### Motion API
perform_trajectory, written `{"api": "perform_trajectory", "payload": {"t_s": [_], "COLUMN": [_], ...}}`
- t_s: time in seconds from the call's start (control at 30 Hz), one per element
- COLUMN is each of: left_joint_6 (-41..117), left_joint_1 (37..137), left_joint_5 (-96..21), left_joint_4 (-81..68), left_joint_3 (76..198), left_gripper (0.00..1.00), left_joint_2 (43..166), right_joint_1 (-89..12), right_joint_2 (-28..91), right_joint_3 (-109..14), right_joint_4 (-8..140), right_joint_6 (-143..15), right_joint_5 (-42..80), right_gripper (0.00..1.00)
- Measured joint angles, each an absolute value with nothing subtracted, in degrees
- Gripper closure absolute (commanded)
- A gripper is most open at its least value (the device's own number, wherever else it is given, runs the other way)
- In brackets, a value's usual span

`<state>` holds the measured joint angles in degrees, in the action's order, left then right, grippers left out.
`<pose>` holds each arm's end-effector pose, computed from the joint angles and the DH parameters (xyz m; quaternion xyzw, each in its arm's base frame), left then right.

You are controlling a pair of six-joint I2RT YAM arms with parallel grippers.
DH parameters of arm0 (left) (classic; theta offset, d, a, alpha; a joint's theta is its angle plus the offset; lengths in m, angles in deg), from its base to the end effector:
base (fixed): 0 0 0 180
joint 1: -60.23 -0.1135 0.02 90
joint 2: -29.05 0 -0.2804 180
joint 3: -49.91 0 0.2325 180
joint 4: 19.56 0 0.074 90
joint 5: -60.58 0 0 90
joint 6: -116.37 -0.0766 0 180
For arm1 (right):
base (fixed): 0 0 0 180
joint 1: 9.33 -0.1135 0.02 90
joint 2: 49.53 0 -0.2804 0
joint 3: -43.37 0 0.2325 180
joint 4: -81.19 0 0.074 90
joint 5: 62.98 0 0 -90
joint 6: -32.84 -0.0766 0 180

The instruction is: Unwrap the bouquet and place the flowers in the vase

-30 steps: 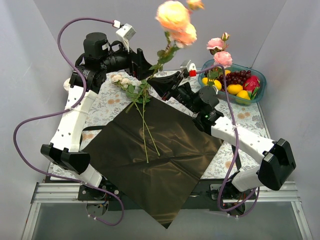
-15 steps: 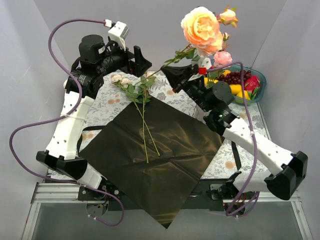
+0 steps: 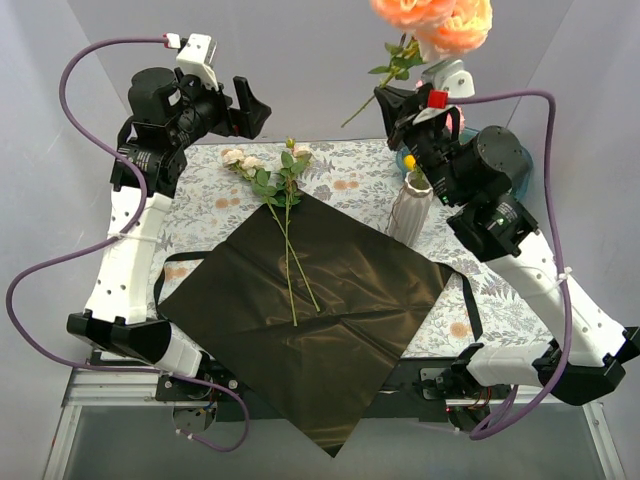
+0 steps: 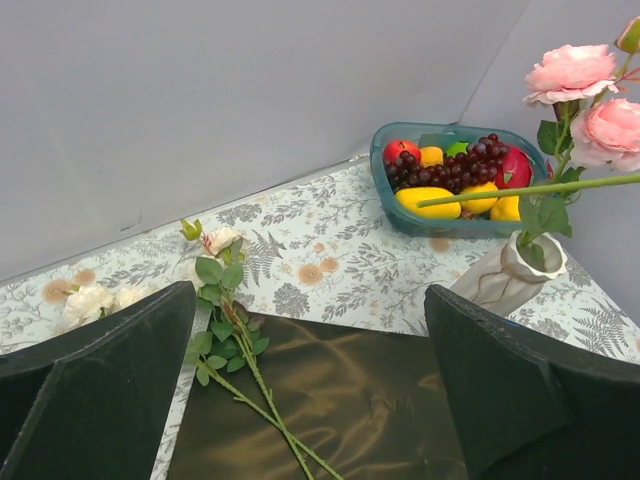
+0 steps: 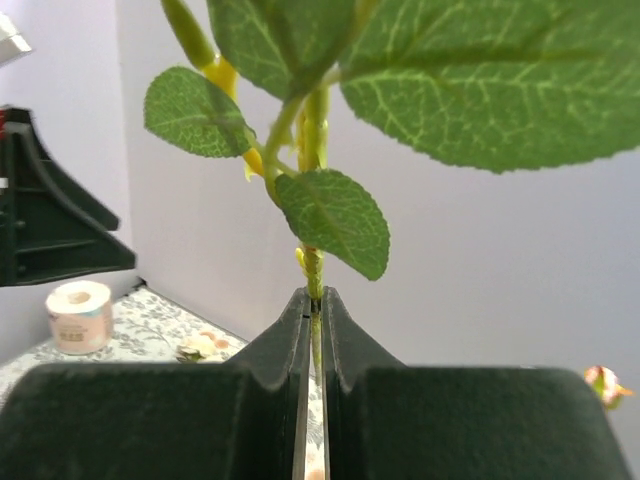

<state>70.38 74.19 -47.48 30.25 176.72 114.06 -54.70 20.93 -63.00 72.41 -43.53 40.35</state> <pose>0.2993 -0.0989 0.5273 -0.0938 0.7466 -0.4176 0.5093 0.1859 0.1632 0.5818 -0.1689 0.4996 0.1735 0.8317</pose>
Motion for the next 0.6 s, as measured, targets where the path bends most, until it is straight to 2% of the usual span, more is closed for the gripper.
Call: {"api": "perform_trajectory", "payload": {"t_s": [0.33, 0.6], "left_joint_6": [69.8, 67.5], "left_joint_1": [72.1, 72.0], "left_joint_5": [-54.5, -56.4], "left_joint_4": [32.9, 34.8], "left_joint_3": [173.8, 160.6], "left_gripper": [0.02, 0.02], "left_joint_2": [114.7, 114.6], "right_joint_1": [-54.7, -54.7], "right_joint_2": [23.6, 18.9], "right_joint_3": [-77.5, -75.4], "right_joint_4": [51.6, 45.5], "right_joint_6": [-43.7, -44.2], "right_joint_5": [51.8, 57.7], "right_gripper": [0.99, 0.99]}}
